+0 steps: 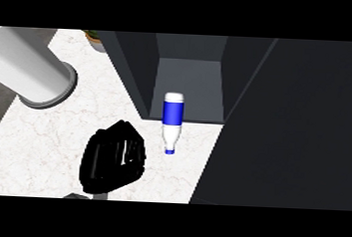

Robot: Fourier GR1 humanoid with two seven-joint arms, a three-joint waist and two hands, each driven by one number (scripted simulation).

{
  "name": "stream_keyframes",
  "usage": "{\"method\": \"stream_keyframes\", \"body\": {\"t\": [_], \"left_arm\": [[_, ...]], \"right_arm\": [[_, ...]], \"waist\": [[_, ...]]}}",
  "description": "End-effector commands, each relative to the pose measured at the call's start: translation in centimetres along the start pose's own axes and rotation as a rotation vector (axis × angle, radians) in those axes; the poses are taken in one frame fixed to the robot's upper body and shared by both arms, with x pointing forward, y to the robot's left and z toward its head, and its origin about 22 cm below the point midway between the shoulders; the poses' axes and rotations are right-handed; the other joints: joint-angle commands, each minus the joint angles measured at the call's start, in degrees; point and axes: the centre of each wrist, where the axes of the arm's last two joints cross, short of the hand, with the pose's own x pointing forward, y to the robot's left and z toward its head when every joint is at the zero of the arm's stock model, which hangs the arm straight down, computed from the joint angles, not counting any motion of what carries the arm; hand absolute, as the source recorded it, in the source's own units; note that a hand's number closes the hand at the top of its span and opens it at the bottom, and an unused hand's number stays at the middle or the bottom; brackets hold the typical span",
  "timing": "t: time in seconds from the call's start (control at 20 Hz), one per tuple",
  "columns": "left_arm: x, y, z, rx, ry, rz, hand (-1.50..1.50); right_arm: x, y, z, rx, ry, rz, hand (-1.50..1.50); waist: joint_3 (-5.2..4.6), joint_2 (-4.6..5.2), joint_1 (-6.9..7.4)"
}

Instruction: Pick up the bottled water, place it into the cabinet and close the cabinet

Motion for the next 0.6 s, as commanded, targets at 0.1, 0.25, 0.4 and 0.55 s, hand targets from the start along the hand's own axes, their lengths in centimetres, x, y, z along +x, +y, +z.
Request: {"method": "stream_keyframes", "body": {"t": [0.1, 0.25, 0.4, 0.55], "left_arm": [[3.2, 1.1, 5.0, 0.031, 0.006, 0.009, 1.50], [4.2, 1.1, 7.7, 0.038, -0.009, -0.003, 1.50], [4.5, 2.0, 8.6, 0.051, -0.016, -0.021, 1.50], [8.4, 3.1, 10.0, 0.058, -0.026, -0.019, 1.50]], "right_arm": [[2.0, 1.6, 0.5, 0.225, -0.004, -0.049, 1.50], [3.9, 1.5, 0.8, 0.265, -0.017, -0.095, 1.50], [3.8, 2.7, 0.3, 0.278, -0.016, -0.093, 1.50], [3.3, 3.0, -0.8, 0.244, -0.022, -0.117, 1.50]], "waist": [[-0.21, -0.09, 0.31], [-0.31, -0.28, 0.43], [-0.32, -0.15, -0.58], [-0.29, -0.21, 0.09]]}}
